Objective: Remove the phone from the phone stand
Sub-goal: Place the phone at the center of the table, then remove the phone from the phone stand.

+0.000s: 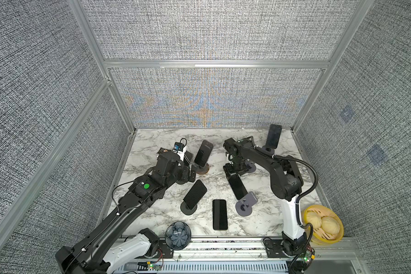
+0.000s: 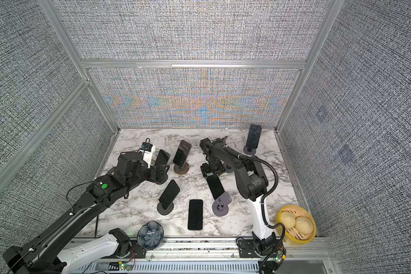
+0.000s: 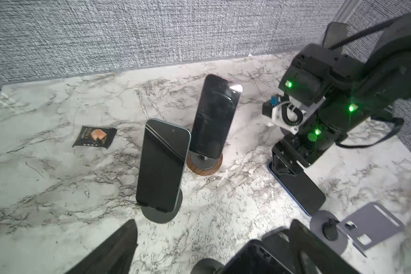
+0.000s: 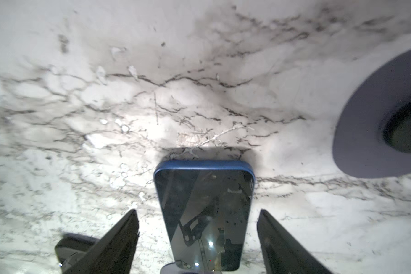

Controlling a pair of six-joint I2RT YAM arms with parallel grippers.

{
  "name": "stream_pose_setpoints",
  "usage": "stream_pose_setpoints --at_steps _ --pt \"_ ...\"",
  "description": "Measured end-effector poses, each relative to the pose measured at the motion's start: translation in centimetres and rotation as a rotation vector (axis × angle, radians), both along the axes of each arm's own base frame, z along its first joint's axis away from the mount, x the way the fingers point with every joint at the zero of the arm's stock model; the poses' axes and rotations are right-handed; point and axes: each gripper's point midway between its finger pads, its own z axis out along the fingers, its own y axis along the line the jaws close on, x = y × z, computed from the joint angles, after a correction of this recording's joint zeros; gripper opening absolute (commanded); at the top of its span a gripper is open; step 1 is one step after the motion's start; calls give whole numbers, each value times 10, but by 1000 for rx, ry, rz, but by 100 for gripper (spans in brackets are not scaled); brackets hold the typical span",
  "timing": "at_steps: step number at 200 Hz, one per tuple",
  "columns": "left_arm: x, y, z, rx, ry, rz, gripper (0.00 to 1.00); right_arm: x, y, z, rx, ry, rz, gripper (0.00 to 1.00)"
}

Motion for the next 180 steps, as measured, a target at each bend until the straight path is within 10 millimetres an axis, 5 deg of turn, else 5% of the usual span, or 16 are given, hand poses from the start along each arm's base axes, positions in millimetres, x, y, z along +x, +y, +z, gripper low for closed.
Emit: stream_pose_setpoints --at_steps 96,180 --pt "-76 -30 -37 70 274 -460 99 5 -11 129 191 -387 -104 99" --pt "-67 -42 -67 165 345 -563 99 -38 -43 155 335 -720 -73 99"
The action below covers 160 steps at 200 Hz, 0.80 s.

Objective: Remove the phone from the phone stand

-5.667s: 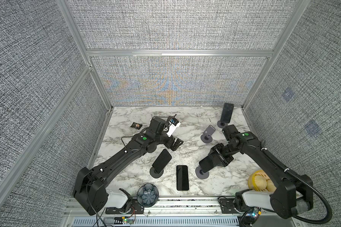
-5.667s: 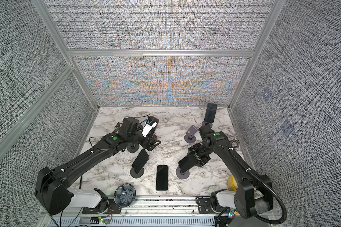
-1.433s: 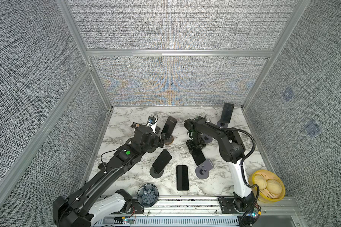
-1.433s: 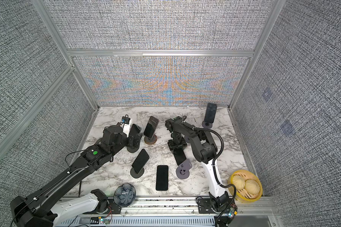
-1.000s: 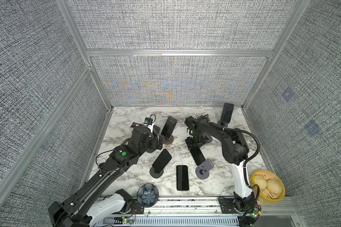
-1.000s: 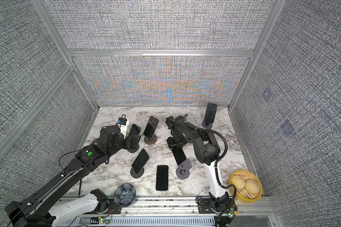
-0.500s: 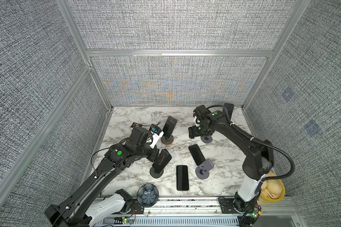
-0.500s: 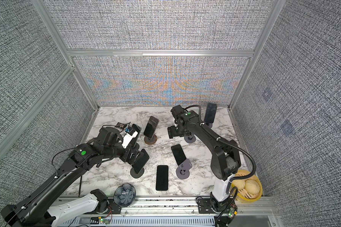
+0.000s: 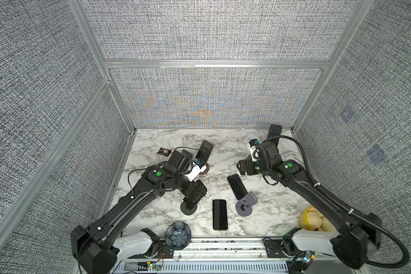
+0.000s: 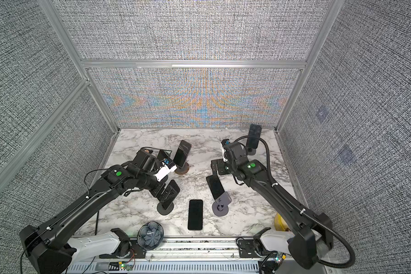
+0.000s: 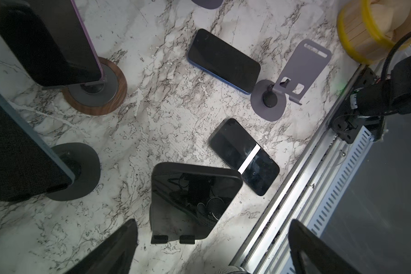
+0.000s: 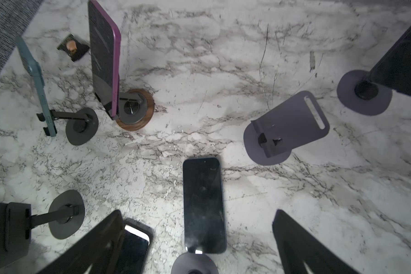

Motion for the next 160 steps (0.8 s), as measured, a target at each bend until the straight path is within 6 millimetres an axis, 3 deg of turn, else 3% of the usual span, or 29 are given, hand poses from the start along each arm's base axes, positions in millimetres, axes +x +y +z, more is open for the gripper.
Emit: stream_pose_setpoints --at_steps 49,108,160 --pt "7 -6 -12 28 11 -36 99 -1 -8 30 32 -170 0 99" --pt "16 -14 -14 16 -27 -63 99 -2 -14 28 2 -189 -5 99" --pt "12 -15 -26 27 -12 -97 99 -2 -16 29 -7 -197 -15 99"
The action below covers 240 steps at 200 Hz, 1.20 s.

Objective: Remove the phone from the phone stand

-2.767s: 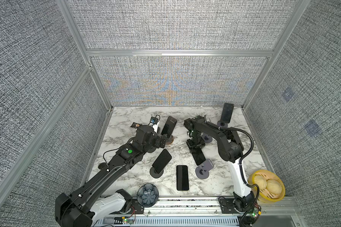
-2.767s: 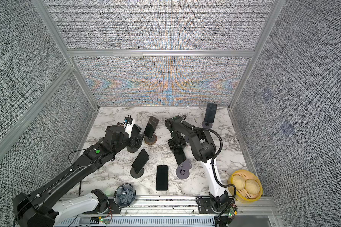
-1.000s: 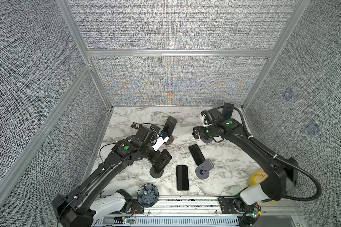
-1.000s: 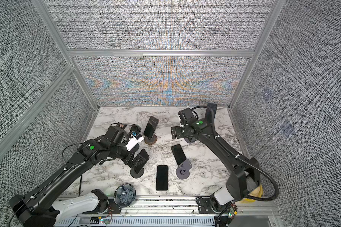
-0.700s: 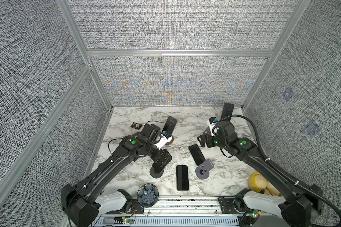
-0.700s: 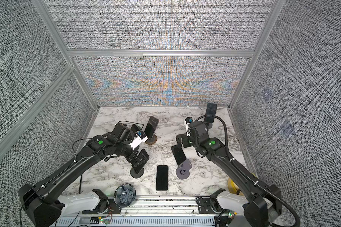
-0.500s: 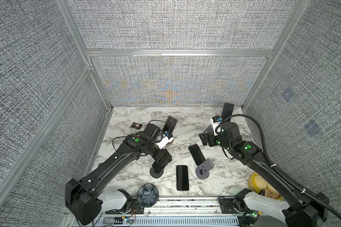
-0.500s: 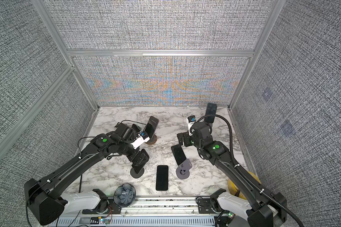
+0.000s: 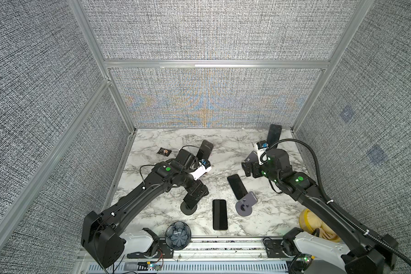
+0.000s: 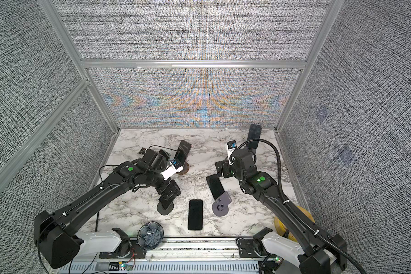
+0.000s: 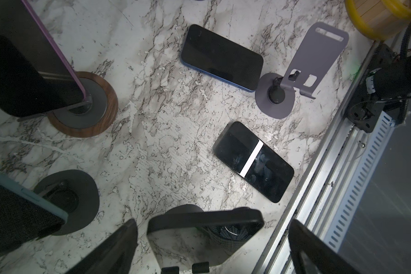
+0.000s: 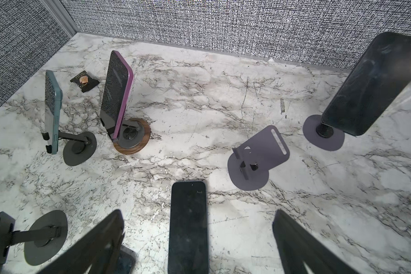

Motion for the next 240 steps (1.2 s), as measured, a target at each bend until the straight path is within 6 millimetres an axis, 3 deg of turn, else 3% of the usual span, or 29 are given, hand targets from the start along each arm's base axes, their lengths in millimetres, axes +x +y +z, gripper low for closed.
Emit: stream_pose_setpoints --at_steps 152,240 --pt "0 6 -32 106 -2 -31 95 2 -7 -5 -28 -2 -33 99" --pt "2 9 -41 153 -65 -47 82 4 -13 -9 -51 -1 -62 99"
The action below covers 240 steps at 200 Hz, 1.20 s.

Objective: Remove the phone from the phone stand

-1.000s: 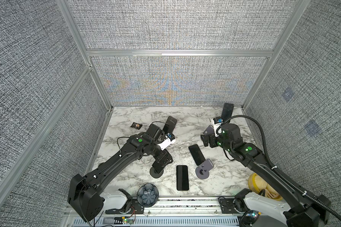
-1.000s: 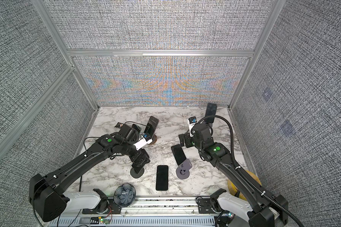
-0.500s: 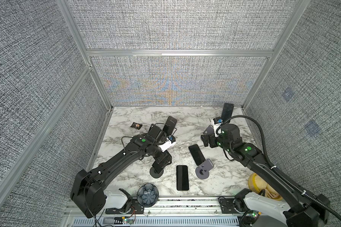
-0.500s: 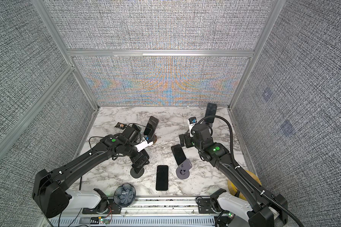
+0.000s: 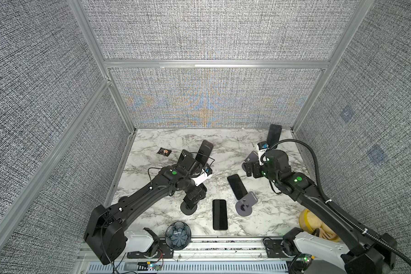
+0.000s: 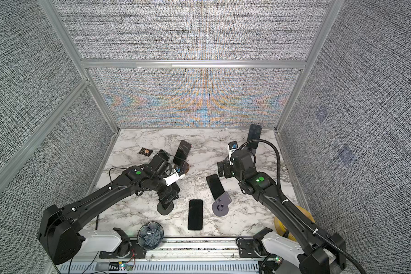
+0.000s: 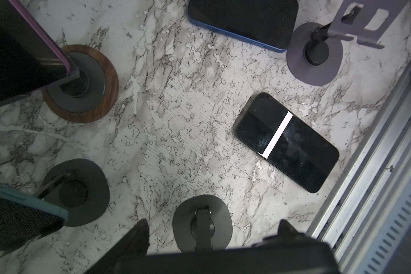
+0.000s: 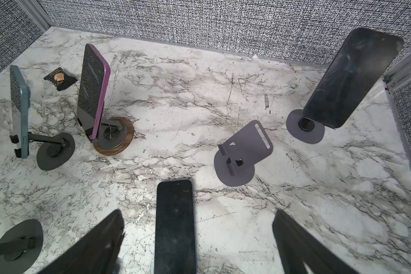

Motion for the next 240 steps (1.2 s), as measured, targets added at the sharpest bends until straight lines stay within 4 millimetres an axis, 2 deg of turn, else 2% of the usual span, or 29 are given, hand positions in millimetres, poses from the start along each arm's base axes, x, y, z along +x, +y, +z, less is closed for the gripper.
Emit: stream_pose_setpoints --at_steps 27,56,121,164,202,240 --pt "0 0 -3 11 12 -2 79 -1 -1 -3 -3 3 -4 99" --pt "2 -5 8 -5 14 -8 72 -2 -3 -6 -5 8 -9 99" --pt "-3 -6 16 5 67 -2 63 -3 -5 -6 -6 5 -17 99" --pt "1 -12 36 -30 58 10 61 -3 -6 -4 -2 0 -24 99" --pt "3 -19 63 -81 37 8 59 -2 -12 -1 -3 -11 -51 99" --pt "7 -30 84 -136 37 19 57 -2 -28 3 -6 -38 -124 99"
